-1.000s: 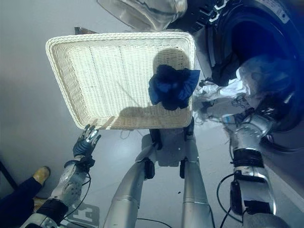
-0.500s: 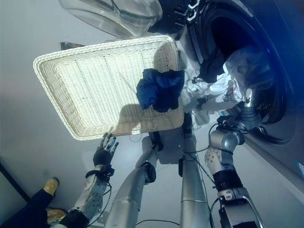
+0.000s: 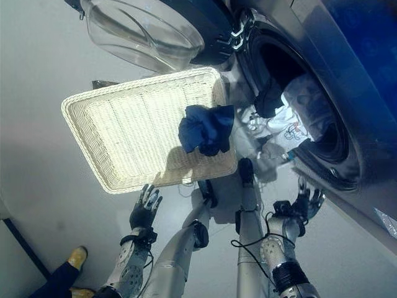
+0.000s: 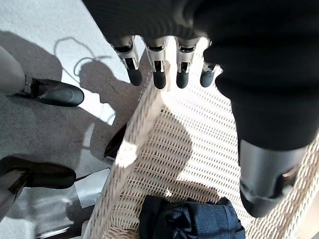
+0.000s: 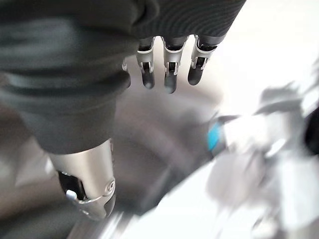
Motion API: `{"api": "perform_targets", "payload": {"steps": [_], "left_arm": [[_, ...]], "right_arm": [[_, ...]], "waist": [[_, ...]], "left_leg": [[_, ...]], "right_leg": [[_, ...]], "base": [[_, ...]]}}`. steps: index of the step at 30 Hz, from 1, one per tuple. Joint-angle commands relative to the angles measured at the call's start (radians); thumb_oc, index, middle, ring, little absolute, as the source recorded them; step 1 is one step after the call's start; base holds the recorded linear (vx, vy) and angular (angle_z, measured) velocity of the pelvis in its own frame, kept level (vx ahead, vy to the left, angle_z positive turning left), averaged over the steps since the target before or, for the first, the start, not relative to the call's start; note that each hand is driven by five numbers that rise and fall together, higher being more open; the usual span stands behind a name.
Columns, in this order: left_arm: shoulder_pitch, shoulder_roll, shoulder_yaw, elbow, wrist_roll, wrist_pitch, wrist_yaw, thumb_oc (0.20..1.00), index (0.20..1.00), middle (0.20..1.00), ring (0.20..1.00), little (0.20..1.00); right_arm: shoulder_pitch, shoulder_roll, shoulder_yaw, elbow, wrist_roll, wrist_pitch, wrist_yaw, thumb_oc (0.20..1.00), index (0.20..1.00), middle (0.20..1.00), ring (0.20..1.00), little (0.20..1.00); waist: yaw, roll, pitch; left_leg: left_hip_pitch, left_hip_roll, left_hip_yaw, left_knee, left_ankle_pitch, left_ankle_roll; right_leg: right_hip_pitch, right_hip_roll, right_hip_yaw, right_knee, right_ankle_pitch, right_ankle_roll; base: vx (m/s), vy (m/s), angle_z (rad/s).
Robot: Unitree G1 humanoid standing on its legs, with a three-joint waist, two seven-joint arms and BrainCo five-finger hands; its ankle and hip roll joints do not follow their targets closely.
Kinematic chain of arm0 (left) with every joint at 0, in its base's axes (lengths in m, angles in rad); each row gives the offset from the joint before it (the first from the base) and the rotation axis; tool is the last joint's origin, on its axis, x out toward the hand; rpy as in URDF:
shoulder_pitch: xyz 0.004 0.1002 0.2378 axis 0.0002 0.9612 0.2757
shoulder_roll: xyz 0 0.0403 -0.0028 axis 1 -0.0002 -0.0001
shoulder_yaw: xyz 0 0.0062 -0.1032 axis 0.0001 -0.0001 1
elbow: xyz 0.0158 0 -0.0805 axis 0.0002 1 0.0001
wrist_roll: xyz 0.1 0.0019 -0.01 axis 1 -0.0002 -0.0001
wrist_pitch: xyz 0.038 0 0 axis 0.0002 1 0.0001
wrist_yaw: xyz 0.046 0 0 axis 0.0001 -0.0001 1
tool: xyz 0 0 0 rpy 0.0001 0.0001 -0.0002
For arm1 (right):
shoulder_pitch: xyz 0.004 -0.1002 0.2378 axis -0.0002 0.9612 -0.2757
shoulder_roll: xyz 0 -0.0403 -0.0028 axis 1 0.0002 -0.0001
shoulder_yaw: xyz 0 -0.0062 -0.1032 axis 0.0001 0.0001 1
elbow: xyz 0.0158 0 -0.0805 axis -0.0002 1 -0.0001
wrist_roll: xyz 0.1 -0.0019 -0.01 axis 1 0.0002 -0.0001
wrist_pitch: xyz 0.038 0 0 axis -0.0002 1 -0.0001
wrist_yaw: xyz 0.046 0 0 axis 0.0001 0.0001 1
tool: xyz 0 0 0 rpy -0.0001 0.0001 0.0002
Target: Put the clothes into the washing machine.
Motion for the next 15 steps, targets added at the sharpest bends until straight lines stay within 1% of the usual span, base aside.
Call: {"api": "perform_targets", "payload": {"steps": [1,2,3,4,5,6,7,8,10,11,12,13,14,15], "left_arm": [[0.03,-0.02,-0.009,-0.03,0.047,-0.058,0.044,1.0,1.0,1.0,1.0,1.0],[0.028,-0.021,-0.013,-0.032,0.05,-0.061,0.055,1.0,1.0,1.0,1.0,1.0],[0.024,-0.019,-0.018,-0.03,0.053,-0.066,0.068,1.0,1.0,1.0,1.0,1.0],[0.023,-0.019,-0.02,-0.029,0.054,-0.069,0.073,1.0,1.0,1.0,1.0,1.0],[0.019,-0.025,-0.023,-0.026,0.06,-0.066,0.082,1.0,1.0,1.0,1.0,1.0],[0.019,-0.026,-0.026,-0.025,0.059,-0.067,0.082,1.0,1.0,1.0,1.0,1.0],[0.018,-0.025,-0.03,-0.024,0.057,-0.064,0.083,1.0,1.0,1.0,1.0,1.0],[0.018,-0.024,-0.03,-0.028,0.058,-0.055,0.085,1.0,1.0,1.0,1.0,1.0],[0.013,-0.023,-0.037,-0.016,0.058,-0.052,0.082,1.0,1.0,1.0,1.0,1.0],[0.008,-0.02,-0.036,-0.012,0.052,-0.044,0.075,1.0,1.0,1.0,1.0,1.0],[0.003,-0.021,-0.034,-0.002,0.05,-0.043,0.068,1.0,1.0,1.0,1.0,1.0],[-0.006,-0.022,-0.032,0.016,0.043,-0.042,0.053,1.0,1.0,1.0,1.0,1.0],[-0.007,-0.022,-0.029,0.018,0.042,-0.04,0.049,1.0,1.0,1.0,1.0,1.0],[-0.016,-0.021,-0.031,0.028,0.039,-0.035,0.039,1.0,1.0,1.0,1.0,1.0]], "right_arm": [[0.049,-0.022,0.018,-0.082,-0.015,0.005,0.0,1.0,1.0,1.0,1.0,1.0],[0.042,-0.02,0.026,-0.073,-0.04,0.011,-0.019,1.0,1.0,1.0,1.0,1.0],[0.037,-0.023,0.037,-0.06,-0.056,0.036,-0.015,1.0,1.0,1.0,1.0,1.0],[0.035,-0.025,0.039,-0.055,-0.062,0.043,-0.016,1.0,1.0,1.0,1.0,1.0],[0.018,-0.032,0.048,-0.017,-0.104,0.068,-0.023,1.0,1.0,1.0,1.0,1.0],[0.016,-0.034,0.05,-0.008,-0.113,0.069,-0.023,1.0,1.0,1.0,1.0,1.0],[0.008,-0.044,0.059,0.013,-0.154,0.087,-0.02,1.0,1.0,1.0,1.0,1.0],[0.001,-0.056,0.065,0.027,-0.168,0.084,-0.015,1.0,1.0,1.0,1.0,1.0],[-0.021,-0.068,0.077,0.068,-0.215,0.11,0.021,1.0,1.0,1.0,1.0,1.0],[-0.041,-0.086,0.08,0.097,-0.206,0.135,0.051,1.0,1.0,1.0,1.0,1.0],[-0.055,-0.09,0.081,0.116,-0.21,0.142,0.056,1.0,1.0,1.0,1.0,1.0],[-0.077,-0.098,0.078,0.16,-0.196,0.185,0.083,1.0,1.0,1.0,1.0,1.0],[-0.082,-0.102,0.075,0.171,-0.19,0.191,0.09,1.0,1.0,1.0,1.0,1.0],[-0.104,-0.11,0.063,0.226,-0.188,0.215,0.115,1.0,1.0,1.0,1.0,1.0]], "waist": [[-0.028,0.13,0.0],[-0.025,0.131,0.0],[-0.022,0.132,0.0],[-0.022,0.133,0.0],[-0.016,0.138,0.0],[-0.015,0.139,0.0],[-0.012,0.142,0.0],[-0.009,0.143,0.0],[-0.002,0.145,0.0],[0.003,0.148,0.0],[0.005,0.148,0.0],[0.01,0.149,0.0],[0.011,0.149,0.0],[0.018,0.151,0.0]], "left_leg": [[-0.071,0.01,-0.092,0.01,0.048,-0.106],[-0.074,0.01,-0.094,0.01,0.048,-0.106],[-0.08,0.011,-0.097,0.012,0.049,-0.107],[-0.082,0.011,-0.098,0.013,0.05,-0.107],[-0.085,0.012,-0.1,0.012,0.051,-0.11],[-0.086,0.012,-0.101,0.012,0.051,-0.111],[-0.088,0.013,-0.103,0.015,0.051,-0.112],[-0.088,0.013,-0.103,0.017,0.05,-0.111],[-0.094,0.014,-0.11,0.023,0.049,-0.113],[-0.097,0.014,-0.111,0.031,0.046,-0.113],[-0.1,0.014,-0.112,0.033,0.045,-0.114],[-0.103,0.014,-0.116,0.039,0.042,-0.116],[-0.104,0.014,-0.116,0.04,0.042,-0.116],[-0.104,0.014,-0.119,0.043,0.04,-0.117]], "right_leg": [[0.006,0.039,-0.059,0.108,-0.166,0.023],[0.002,0.041,-0.06,0.111,-0.169,0.021],[-0.005,0.04,-0.062,0.116,-0.17,0.02],[-0.007,0.04,-0.063,0.118,-0.17,0.019],[-0.01,0.038,-0.065,0.118,-0.173,0.018],[-0.011,0.037,-0.066,0.118,-0.173,0.018],[-0.013,0.035,-0.067,0.119,-0.174,0.017],[-0.013,0.034,-0.068,0.12,-0.175,0.015],[-0.018,0.03,-0.074,0.126,-0.176,0.016],[-0.021,0.027,-0.076,0.131,-0.18,0.013],[-0.023,0.026,-0.078,0.133,-0.181,0.013],[-0.028,0.024,-0.083,0.14,-0.184,0.014],[-0.029,0.023,-0.084,0.141,-0.184,0.013],[-0.027,0.021,-0.088,0.142,-0.187,0.014]], "base": [[0.0,0.0,0.0],[0.0,0.0,0.0],[0.0,0.0,0.0],[0.0,0.0,0.0],[0.0,0.0,0.0],[0.0,0.0,0.0],[0.0,0.0,0.0],[0.0,0.0,0.0],[0.0,-0.043,0.01],[-0.01,-0.047,0.02],[-0.01,-0.051,0.04],[-0.01,-0.039,0.05],[-0.01,-0.054,0.09],[-0.01,-0.039,0.1]]}}
